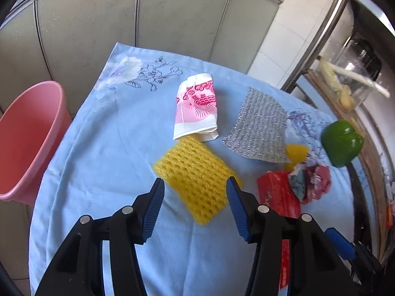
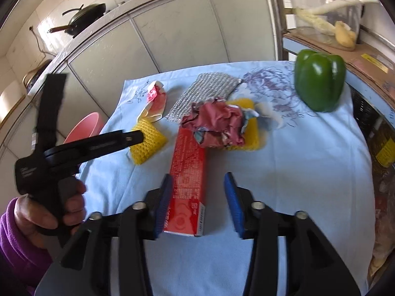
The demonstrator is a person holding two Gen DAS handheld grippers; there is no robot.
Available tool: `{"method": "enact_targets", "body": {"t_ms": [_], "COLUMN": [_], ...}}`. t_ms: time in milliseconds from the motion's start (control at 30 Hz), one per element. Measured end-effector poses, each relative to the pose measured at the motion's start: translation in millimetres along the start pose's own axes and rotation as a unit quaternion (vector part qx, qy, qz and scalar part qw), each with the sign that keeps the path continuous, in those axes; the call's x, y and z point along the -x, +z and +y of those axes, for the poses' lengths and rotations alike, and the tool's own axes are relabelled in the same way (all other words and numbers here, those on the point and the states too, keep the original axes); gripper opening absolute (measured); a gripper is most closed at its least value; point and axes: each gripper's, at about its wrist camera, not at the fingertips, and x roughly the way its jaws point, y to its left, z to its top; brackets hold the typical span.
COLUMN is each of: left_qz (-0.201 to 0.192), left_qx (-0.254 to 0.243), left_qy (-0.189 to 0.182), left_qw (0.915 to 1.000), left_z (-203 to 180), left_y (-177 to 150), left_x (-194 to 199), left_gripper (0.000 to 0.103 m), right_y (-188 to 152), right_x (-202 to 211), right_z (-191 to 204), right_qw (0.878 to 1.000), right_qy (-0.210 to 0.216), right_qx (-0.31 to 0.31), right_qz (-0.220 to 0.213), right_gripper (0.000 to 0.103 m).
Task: Collect trash
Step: 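Grasp the yellow mesh foam sleeve with the left tool while the right tool grasps the red box, then carry the yellow mesh sleeve and red box in both tools over the pink bin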
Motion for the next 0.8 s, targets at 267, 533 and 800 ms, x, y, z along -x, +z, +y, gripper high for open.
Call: {"method": "enact_targets", "body": {"t_ms": [267,533,800], "left_qz": [-0.01,-0.032,-0.062], "left_qx": [-0.015,-0.047,-0.048], "left_qy": [0.017,-0.003,-0.02], "left_qw": [0.9997,0.9984,0.9967], "left_z": [-8.7,-6.1,29.9], "left_y": [-4.8,-13.7,-31.2], "left_x": [-12.5,12.2,57.0], "left_gripper": [0.029,0.007,0.007], "right_y": [2.1,-1.1,3.3], "right_x": [-23.7,-32.7,-44.4], "right_z": [10.2,24.9,32.5], "right_qw": [0.999,0.998,0.998], "right_qy": [0.001,-0.024,-0.01], "right_qx": [0.022,0.047,0.025], "right_qz": [0.032,0.033,0.051], "right_gripper": [0.049,0.049,0.049]}}
